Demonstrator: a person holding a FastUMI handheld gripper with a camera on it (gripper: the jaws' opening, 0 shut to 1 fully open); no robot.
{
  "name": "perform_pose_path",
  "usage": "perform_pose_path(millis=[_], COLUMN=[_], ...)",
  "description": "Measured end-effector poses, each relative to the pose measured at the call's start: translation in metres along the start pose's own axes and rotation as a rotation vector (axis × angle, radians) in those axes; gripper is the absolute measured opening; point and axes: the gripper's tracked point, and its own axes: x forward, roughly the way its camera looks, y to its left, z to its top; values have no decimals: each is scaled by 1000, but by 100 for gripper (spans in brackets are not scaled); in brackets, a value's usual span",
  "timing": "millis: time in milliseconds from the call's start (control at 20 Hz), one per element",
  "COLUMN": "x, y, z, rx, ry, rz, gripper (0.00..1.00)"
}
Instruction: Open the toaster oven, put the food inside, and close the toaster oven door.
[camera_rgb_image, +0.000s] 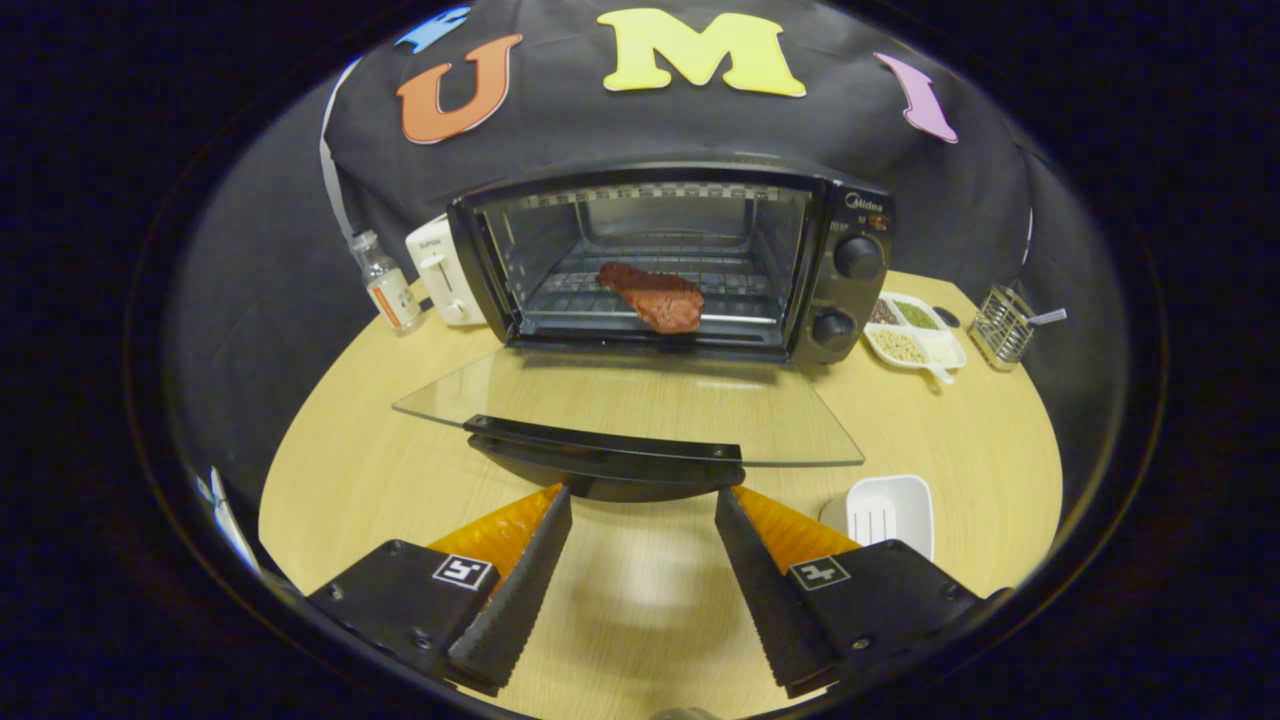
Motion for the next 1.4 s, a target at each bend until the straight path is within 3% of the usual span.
perform_pose_path(millis=[350,700,1050,1400], x=[-13,3,-14,-101], y=[1,-4,-9,-61], z=[72,144,142,140], rx=[22,-6,48,64], ry=[-104,-186,-204,-306], rz=[9,-42,-29,-80], gripper=[94,94,93,93])
